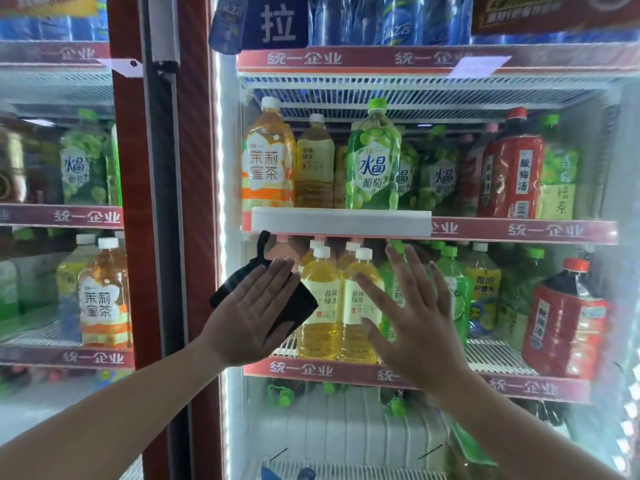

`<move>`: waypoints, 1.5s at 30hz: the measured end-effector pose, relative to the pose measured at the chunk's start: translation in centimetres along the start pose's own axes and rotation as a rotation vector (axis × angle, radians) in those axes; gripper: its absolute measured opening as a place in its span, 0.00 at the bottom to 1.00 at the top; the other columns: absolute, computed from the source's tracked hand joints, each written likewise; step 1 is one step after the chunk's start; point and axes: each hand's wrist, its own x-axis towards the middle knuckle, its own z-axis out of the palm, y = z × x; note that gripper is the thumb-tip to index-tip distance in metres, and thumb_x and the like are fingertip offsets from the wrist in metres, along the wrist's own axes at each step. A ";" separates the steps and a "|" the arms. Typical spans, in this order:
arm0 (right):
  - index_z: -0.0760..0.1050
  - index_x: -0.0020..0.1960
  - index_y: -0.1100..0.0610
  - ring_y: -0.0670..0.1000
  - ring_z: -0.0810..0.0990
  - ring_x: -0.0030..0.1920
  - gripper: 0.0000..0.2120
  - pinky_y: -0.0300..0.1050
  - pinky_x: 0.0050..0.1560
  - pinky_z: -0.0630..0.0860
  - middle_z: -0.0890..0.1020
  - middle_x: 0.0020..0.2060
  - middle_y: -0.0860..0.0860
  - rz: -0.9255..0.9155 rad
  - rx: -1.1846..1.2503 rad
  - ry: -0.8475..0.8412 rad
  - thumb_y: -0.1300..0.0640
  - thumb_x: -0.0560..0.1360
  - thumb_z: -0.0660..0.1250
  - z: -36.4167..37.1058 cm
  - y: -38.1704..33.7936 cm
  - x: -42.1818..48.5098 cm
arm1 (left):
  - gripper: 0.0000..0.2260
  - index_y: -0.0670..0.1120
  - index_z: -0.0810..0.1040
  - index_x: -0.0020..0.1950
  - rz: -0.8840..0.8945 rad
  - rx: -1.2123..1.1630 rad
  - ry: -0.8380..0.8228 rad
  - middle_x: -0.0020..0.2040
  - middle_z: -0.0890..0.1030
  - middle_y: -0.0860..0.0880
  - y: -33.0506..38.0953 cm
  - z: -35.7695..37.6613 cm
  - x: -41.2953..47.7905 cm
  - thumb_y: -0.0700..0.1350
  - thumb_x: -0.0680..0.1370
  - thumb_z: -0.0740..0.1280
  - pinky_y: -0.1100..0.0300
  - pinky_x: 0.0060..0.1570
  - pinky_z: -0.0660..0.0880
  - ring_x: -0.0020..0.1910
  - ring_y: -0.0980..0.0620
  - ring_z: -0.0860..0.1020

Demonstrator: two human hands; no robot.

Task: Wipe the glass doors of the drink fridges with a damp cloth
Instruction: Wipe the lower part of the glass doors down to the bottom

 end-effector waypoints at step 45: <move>0.61 0.79 0.47 0.63 0.48 0.80 0.32 0.67 0.75 0.53 0.52 0.80 0.61 0.239 -0.095 -0.020 0.37 0.78 0.57 -2.2 9.6 -4.8 | 0.27 0.38 0.55 0.80 -0.500 -0.122 0.113 0.79 0.53 0.35 10.3 -0.9 16.9 0.53 0.85 0.50 0.46 0.79 0.46 0.79 0.39 0.51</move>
